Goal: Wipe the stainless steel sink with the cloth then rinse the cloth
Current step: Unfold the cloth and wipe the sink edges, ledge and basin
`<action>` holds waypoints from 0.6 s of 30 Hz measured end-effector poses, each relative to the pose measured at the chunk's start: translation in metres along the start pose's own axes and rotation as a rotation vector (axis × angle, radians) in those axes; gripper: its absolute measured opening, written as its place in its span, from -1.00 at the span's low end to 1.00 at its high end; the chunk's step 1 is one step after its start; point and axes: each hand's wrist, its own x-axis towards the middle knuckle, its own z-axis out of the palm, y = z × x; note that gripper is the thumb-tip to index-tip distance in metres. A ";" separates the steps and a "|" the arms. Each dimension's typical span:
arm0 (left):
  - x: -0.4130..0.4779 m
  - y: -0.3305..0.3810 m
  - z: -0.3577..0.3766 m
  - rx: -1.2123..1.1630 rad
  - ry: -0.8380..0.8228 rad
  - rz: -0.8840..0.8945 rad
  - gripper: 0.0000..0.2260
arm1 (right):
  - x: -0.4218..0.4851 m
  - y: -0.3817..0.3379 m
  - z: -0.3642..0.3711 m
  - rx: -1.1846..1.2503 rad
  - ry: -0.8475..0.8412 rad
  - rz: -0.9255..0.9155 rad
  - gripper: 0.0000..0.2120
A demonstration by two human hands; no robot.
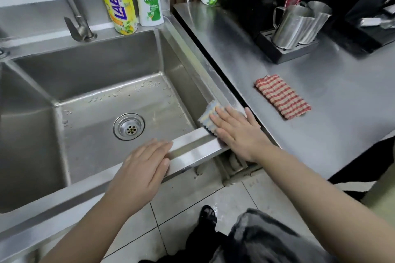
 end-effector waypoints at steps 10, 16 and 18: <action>0.113 0.021 0.045 0.079 -0.347 0.325 -0.48 | 0.181 0.046 -0.045 -0.124 -0.084 -0.247 -0.52; 0.111 0.025 0.044 0.095 -0.344 0.318 -0.53 | 0.120 0.074 -0.025 -0.075 0.048 -0.396 -0.41; 0.112 0.025 0.044 0.066 -0.369 0.304 -0.53 | 0.140 0.072 -0.032 -0.087 0.007 -0.345 -0.46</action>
